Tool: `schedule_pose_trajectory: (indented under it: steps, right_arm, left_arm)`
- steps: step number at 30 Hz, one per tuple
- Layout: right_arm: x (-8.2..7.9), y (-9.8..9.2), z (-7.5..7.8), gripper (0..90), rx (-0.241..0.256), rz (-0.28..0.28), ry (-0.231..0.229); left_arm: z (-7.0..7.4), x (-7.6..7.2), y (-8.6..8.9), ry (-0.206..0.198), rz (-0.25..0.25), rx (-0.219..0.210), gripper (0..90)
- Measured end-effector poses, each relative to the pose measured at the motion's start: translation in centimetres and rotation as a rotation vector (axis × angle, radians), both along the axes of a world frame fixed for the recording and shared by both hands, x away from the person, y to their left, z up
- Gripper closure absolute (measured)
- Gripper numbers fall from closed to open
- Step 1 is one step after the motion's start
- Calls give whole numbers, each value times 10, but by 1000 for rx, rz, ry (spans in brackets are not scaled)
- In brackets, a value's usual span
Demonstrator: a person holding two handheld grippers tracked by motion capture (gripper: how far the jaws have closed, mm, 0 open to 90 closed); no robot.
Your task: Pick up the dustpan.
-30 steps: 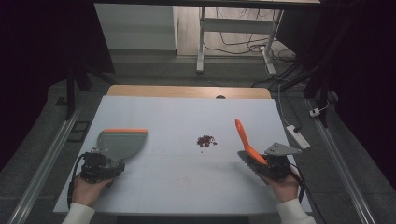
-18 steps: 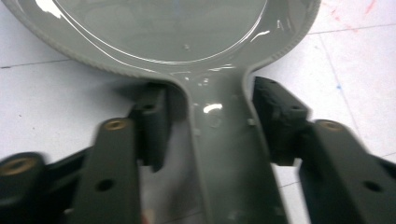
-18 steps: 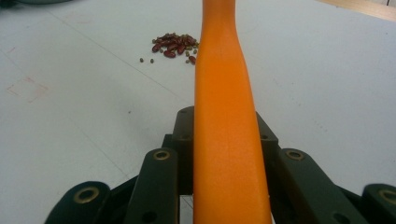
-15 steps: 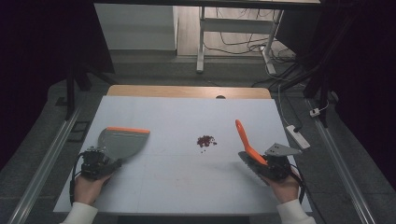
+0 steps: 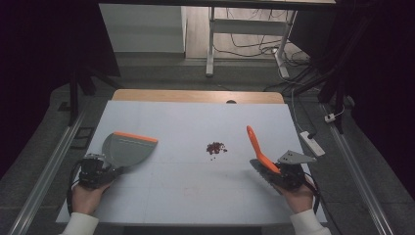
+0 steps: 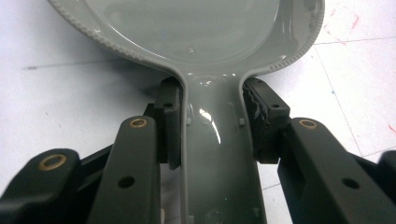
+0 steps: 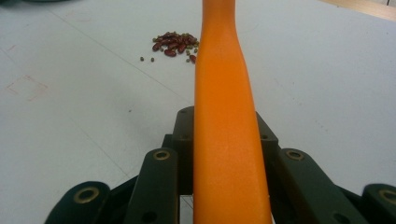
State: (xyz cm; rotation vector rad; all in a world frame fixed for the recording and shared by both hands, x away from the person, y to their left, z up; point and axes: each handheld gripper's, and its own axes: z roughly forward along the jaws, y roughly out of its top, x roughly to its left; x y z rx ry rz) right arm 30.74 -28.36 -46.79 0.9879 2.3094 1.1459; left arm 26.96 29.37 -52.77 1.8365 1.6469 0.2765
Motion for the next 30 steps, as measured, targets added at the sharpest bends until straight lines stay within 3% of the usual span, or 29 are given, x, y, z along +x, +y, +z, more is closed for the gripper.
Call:
schedule_pose_trajectory:
  steps: [6, 13, 19, 22, 30]
  right_arm:
    - [3, 0, -3, 707, 18, -26, 4]
    - [7, 0, -1, 707, 31, -56, -2]
    - [3, 0, 6, 707, 49, -80, -29]
    - [2, 0, 8, 706, 52, -80, -37]
    - [2, 1, 9, 707, 62, -60, -47]
  left_arm:
    - [2, 11, 4, -25, -64, 12, 614]
    - [6, 20, 16, -94, -119, -12, 614]
    - [9, 14, 17, -131, -178, -36, 614]
    - [12, 9, 13, -171, -223, -42, 614]
    - [21, 6, 11, -207, -295, -53, 614]
